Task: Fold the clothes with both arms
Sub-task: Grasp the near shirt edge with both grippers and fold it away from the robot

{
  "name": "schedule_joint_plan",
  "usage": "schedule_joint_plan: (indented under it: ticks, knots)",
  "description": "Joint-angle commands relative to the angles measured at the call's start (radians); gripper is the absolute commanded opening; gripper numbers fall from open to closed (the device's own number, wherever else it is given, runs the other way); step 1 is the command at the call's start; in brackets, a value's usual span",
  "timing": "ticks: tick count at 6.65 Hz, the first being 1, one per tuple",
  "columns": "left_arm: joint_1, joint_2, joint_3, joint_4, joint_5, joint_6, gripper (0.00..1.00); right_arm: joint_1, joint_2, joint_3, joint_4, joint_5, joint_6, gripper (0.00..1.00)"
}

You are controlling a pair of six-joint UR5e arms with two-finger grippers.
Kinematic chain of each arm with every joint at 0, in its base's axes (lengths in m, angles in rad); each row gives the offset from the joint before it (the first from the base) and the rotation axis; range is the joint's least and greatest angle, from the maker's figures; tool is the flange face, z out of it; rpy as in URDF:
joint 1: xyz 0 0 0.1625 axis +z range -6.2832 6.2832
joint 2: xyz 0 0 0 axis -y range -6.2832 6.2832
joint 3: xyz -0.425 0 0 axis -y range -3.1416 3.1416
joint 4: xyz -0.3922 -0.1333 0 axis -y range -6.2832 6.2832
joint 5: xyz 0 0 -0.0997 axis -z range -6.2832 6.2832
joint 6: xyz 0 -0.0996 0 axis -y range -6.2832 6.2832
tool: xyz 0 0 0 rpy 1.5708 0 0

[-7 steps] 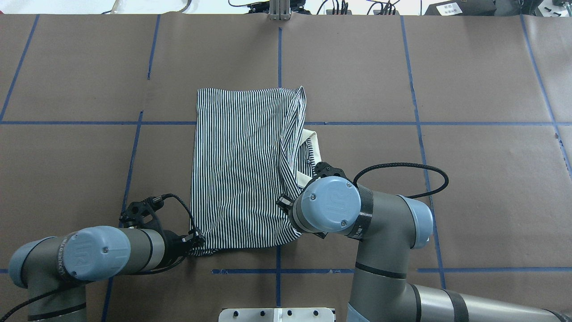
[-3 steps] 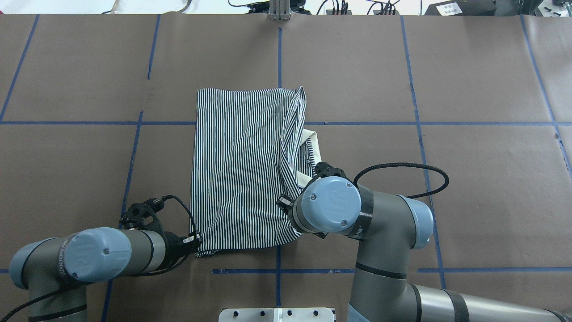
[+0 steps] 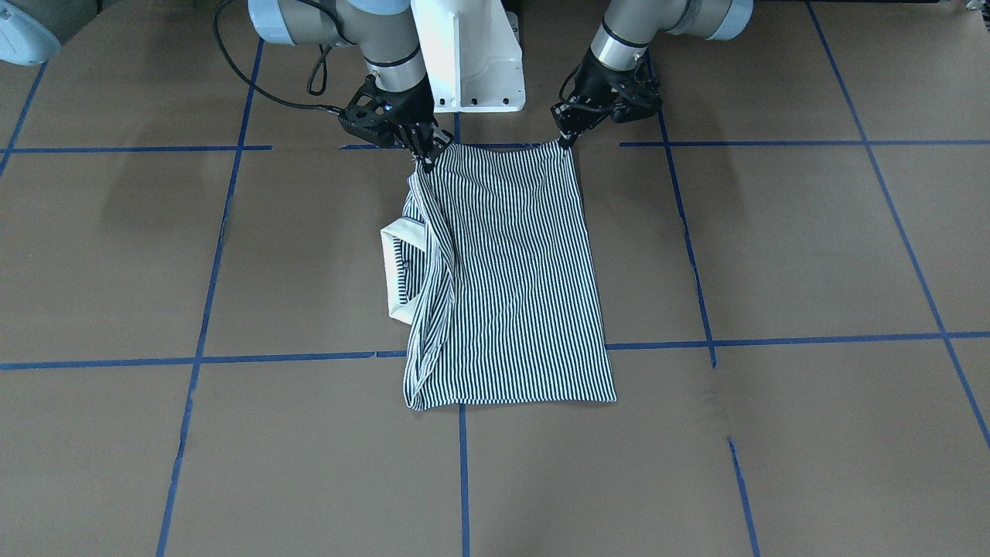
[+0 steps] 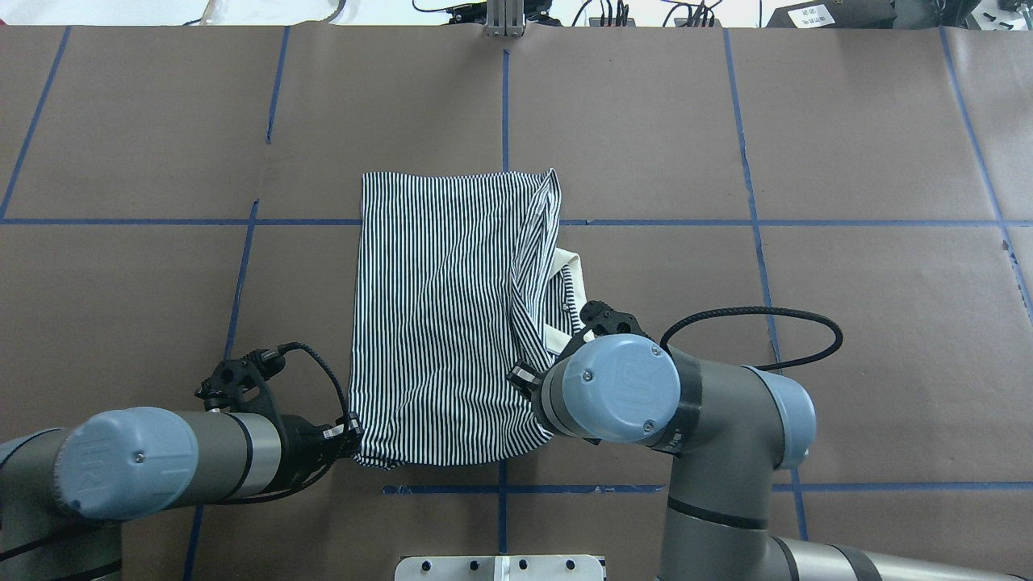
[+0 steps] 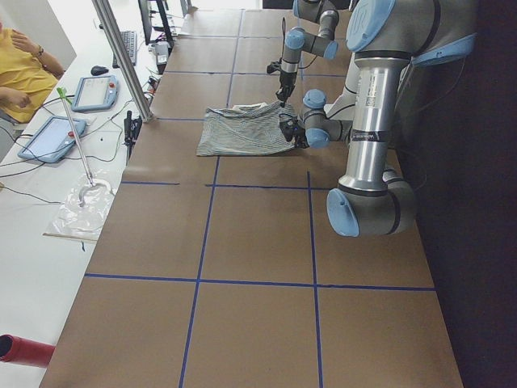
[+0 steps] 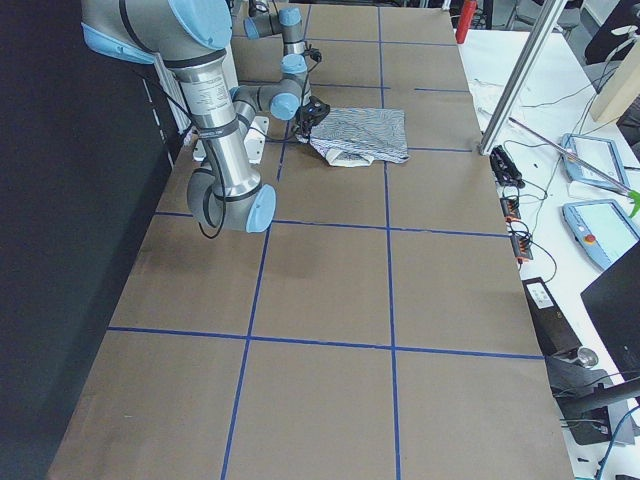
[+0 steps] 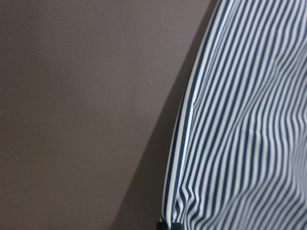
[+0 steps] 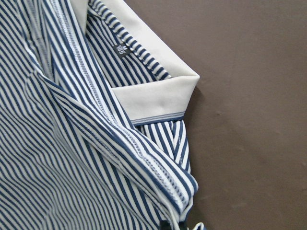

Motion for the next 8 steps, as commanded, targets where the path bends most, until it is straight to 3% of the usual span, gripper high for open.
schedule_joint_plan:
  ticks: [1, 3, 4, 5, 8]
  knots:
    - [-0.149, -0.042, -0.044, 0.07, -0.008, 0.053, 0.0, 0.042, 0.0, 0.074, -0.107, -0.021, -0.014, 0.0]
    - [-0.369, -0.286, 0.216, 0.08, -0.099, 0.173, 0.0, 0.208, 0.137, -0.098, -0.094, 0.045, -0.079, 0.0]
    - [-0.43, -0.354, 0.336, 0.068, -0.099, 0.236, 0.0, 0.271, 0.226, -0.247, -0.056, 0.089, -0.091, 0.0]
    - [-0.478, -0.422, 0.465, 0.061, -0.099, 0.327, 0.0, 0.349, 0.309, -0.429, 0.037, 0.194, -0.086, 0.0]
    - [-0.504, -0.457, 0.689, -0.134, -0.088, 0.399, 0.0, 0.409, 0.389, -0.712, 0.211, 0.211, -0.1, 0.0]
